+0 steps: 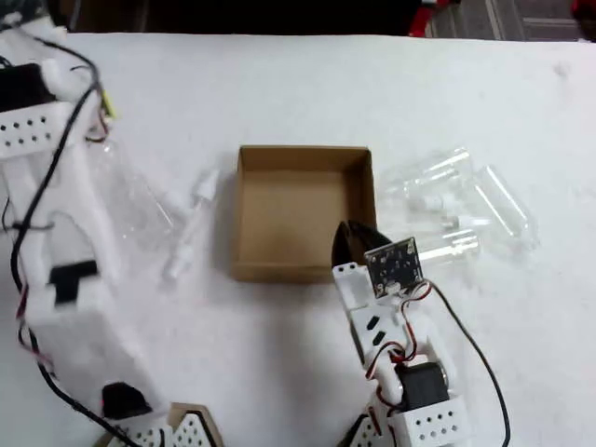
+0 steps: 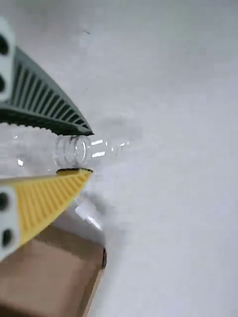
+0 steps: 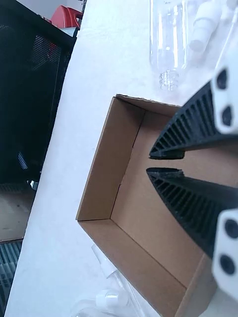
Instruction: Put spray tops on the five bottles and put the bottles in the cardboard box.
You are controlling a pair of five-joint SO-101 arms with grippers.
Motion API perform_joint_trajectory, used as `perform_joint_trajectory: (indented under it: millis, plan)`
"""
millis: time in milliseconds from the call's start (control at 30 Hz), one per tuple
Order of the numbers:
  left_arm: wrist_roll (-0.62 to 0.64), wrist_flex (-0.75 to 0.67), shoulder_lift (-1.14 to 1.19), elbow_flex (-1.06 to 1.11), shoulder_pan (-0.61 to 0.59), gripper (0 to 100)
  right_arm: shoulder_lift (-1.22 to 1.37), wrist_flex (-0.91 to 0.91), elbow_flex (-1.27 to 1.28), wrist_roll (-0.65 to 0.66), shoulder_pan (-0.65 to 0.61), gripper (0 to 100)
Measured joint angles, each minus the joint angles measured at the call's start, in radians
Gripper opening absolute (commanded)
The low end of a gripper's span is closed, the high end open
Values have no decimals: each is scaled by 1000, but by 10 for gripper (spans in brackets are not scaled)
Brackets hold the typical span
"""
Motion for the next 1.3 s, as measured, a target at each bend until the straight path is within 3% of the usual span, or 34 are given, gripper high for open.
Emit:
perform_joint_trajectory:
  millis: [167,367,600,767,933,1067,1200,1300]
  plan:
    - [0,-11,-393,169,199,21,0,-8,0,0,11,22]
    - [-92,-184,-773,387,437,21,0,-51,0,0,81,22]
    - [-180,-546,-1114,885,488,21,0,-54,0,0,81,22]
    - [-181,-927,-1324,1321,506,21,0,-54,0,0,81,22]
    - [-181,-1395,-1363,1700,512,29,0,-54,0,0,91,22]
    - [-181,-1702,-1304,1867,535,28,0,-83,0,2,123,18]
    - [-181,-1895,-1091,1866,540,27,0,-98,0,-26,163,21]
    - [-181,-1932,-890,1817,545,27,0,-103,0,-97,198,20]
